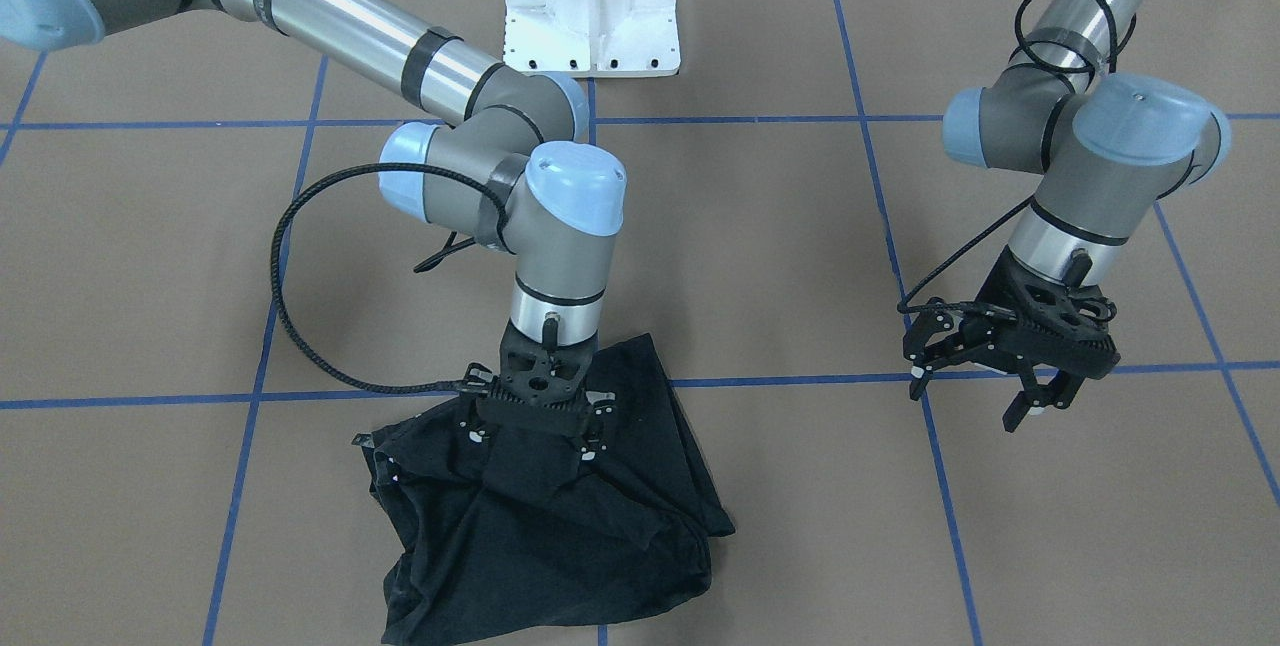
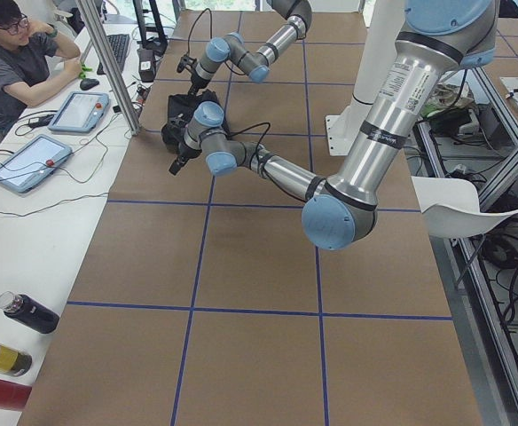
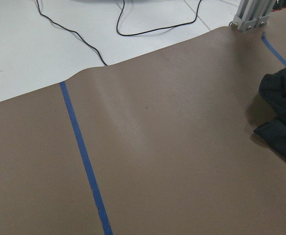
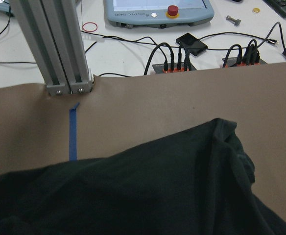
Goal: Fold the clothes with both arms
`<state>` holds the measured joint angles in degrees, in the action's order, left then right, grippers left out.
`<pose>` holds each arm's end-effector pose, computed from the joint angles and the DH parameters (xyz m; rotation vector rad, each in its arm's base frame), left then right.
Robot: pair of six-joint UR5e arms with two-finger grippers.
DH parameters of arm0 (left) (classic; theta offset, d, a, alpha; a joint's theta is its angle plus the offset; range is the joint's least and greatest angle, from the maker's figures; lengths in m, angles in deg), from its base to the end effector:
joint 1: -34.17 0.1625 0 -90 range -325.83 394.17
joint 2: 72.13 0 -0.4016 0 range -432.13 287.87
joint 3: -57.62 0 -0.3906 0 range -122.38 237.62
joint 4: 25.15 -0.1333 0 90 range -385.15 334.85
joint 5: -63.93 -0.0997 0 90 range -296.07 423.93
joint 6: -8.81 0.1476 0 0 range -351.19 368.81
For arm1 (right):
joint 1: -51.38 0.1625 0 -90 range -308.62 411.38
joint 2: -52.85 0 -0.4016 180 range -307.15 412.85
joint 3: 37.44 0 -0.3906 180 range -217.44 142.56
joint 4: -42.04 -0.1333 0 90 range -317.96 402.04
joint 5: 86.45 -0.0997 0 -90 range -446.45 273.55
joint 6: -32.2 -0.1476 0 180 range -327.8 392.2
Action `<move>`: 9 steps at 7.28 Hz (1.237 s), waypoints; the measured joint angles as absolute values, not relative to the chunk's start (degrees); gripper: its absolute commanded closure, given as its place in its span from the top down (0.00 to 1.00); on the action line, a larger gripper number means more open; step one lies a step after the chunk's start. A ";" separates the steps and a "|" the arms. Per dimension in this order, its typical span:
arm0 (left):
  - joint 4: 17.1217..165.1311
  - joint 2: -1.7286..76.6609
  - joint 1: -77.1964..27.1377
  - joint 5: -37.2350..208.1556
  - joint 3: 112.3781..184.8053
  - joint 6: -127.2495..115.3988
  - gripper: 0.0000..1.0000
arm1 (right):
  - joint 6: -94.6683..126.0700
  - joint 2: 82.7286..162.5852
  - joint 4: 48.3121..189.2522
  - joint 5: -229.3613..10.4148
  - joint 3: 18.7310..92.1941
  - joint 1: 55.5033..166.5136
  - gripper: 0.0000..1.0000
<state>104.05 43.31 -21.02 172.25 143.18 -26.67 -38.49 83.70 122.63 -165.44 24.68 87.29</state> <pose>0.3330 -0.6312 0.3683 0.6847 0.8362 0.1574 -0.5927 -0.6286 0.2106 0.4936 -0.5446 0.3448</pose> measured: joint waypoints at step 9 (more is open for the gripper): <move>104.14 42.57 -20.95 172.56 143.24 -26.70 1.00 | -13.58 84.60 130.18 -158.03 24.35 83.03 0.00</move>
